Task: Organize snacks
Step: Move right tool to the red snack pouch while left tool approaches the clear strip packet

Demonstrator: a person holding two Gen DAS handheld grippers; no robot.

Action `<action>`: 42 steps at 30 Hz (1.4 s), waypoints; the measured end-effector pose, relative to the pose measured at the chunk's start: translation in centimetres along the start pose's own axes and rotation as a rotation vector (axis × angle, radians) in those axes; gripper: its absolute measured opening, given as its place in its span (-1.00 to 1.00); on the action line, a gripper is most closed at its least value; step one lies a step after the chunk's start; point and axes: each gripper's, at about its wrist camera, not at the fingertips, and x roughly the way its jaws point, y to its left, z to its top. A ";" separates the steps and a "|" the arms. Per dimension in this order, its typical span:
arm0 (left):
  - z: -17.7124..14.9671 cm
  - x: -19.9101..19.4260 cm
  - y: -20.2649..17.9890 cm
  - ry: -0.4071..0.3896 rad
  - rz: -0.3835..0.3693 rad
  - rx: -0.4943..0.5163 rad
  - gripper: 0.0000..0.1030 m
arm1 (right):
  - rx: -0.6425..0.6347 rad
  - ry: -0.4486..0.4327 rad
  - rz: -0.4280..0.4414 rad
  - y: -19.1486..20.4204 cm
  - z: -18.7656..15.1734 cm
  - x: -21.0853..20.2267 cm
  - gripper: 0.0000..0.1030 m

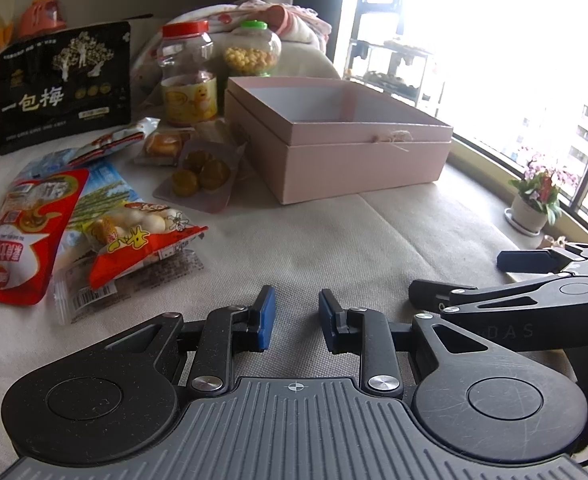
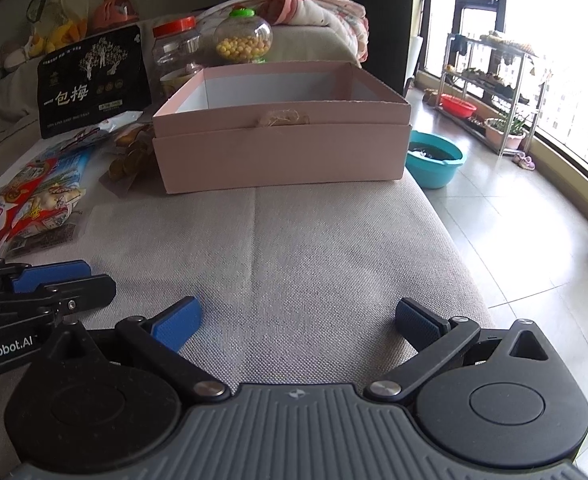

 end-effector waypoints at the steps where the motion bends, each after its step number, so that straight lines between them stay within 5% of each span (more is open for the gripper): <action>1: -0.1 0.0 0.1 -0.001 -0.003 -0.002 -0.44 | -0.003 0.015 0.006 -0.1 0.2 0.0 1.00; 15: 3.4 -2.1 5.4 0.057 -0.211 -0.138 -0.46 | -0.043 0.087 -0.005 0.9 1.3 0.5 1.00; 24: 6.4 -7.5 18.5 -0.143 0.103 -0.301 -0.46 | -0.132 -0.033 0.195 9.4 5.6 0.4 1.00; 29: 5.6 -7.3 25.4 -0.101 0.259 -0.408 -0.46 | -0.203 -0.018 0.339 17.4 8.2 2.5 1.00; 36: 3.2 -5.5 28.8 -0.032 0.225 -0.493 -0.46 | -0.358 -0.056 0.357 27.2 8.2 5.3 1.00; 42: 2.0 -4.8 29.7 -0.038 0.185 -0.533 -0.46 | -0.439 -0.054 0.288 29.4 7.9 7.2 1.00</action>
